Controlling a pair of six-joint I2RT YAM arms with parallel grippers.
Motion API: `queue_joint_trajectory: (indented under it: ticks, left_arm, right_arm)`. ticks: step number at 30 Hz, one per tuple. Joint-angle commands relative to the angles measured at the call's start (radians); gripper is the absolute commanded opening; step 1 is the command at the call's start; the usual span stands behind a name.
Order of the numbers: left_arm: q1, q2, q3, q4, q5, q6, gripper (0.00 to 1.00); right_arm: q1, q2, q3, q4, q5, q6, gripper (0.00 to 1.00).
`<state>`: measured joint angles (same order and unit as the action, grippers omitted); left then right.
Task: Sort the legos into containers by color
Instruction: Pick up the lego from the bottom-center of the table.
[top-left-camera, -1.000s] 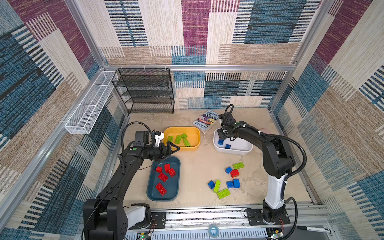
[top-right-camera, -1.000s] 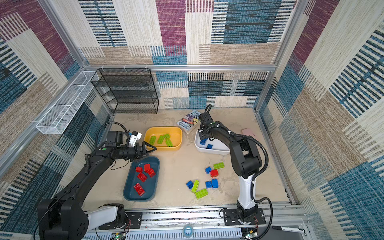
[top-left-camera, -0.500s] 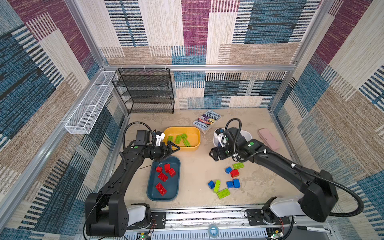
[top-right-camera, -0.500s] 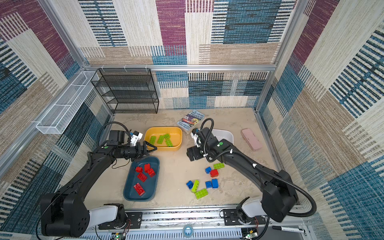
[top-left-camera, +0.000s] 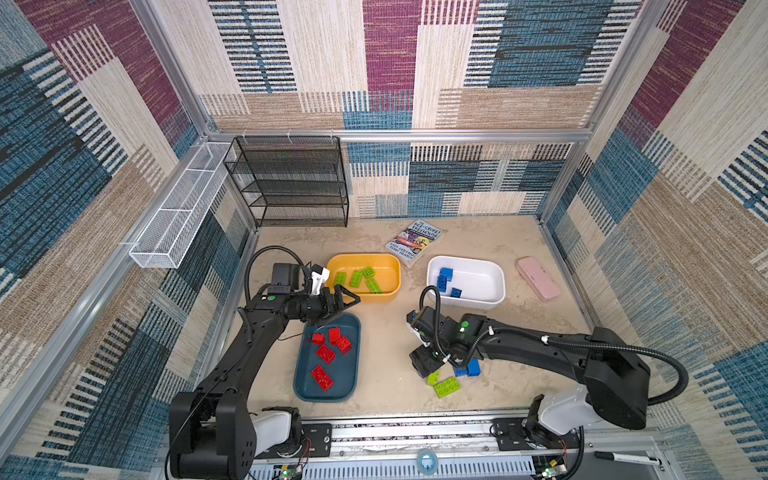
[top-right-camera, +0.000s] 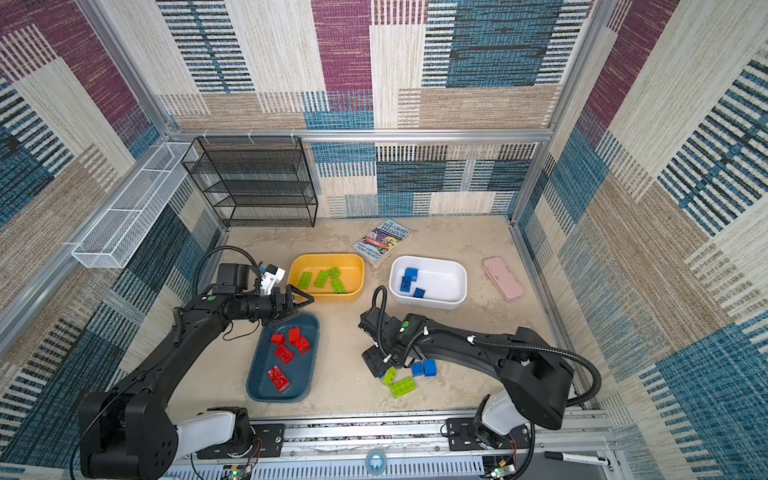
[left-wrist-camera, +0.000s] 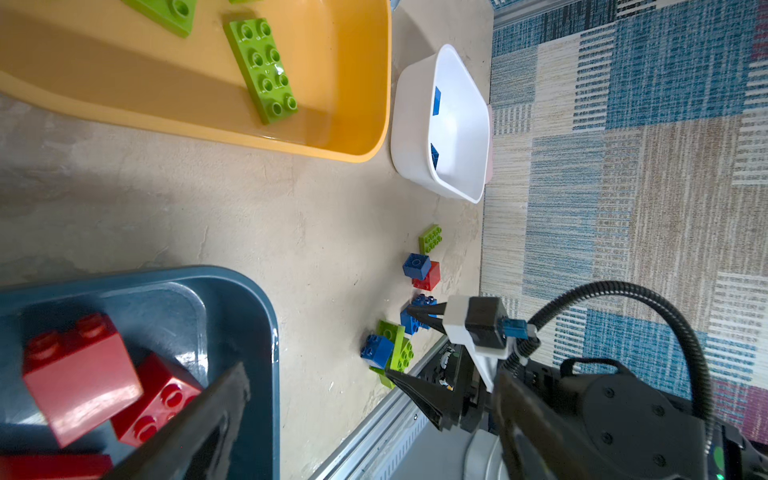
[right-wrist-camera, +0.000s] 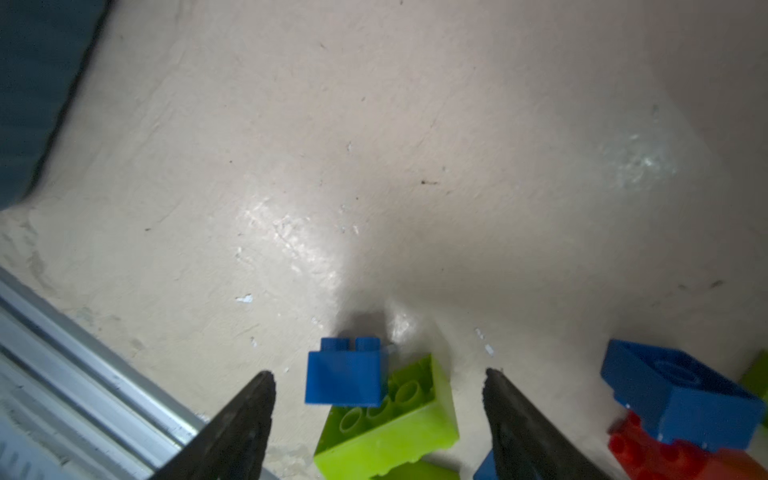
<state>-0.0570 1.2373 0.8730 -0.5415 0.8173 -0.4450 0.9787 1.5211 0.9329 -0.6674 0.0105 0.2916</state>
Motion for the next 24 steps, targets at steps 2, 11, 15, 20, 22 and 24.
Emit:
queue_joint_trajectory:
  ticks: [2, 11, 15, 20, 22, 24]
  left_arm:
    - [0.0, -0.005, -0.011, 0.006, 0.004, 0.005, 0.94]
    - [0.0, 0.012, -0.011, 0.006, 0.0, 0.018, 0.94]
    - [0.0, 0.016, -0.013, 0.006, -0.003, 0.023, 0.94]
    - [0.0, 0.029, -0.013, 0.008, -0.004, 0.029, 0.94]
    - [0.0, 0.034, -0.01, 0.008, 0.004, 0.032, 0.94]
    - [0.0, 0.035, -0.004, 0.009, 0.004, 0.029, 0.94]
  right_arm:
    - [0.003, 0.055, 0.013, 0.04, 0.02, -0.085, 0.7]
    - [0.015, 0.131, 0.023, 0.016, -0.004, -0.109, 0.61]
    - [0.026, 0.164, 0.044, -0.031, 0.001, -0.083, 0.53]
    - [0.03, 0.163, 0.065, -0.08, 0.035, -0.06, 0.36]
    - [0.028, 0.144, 0.089, -0.087, 0.057, -0.051, 0.34]
    - [0.027, 0.13, 0.126, -0.097, 0.076, -0.05, 0.35]
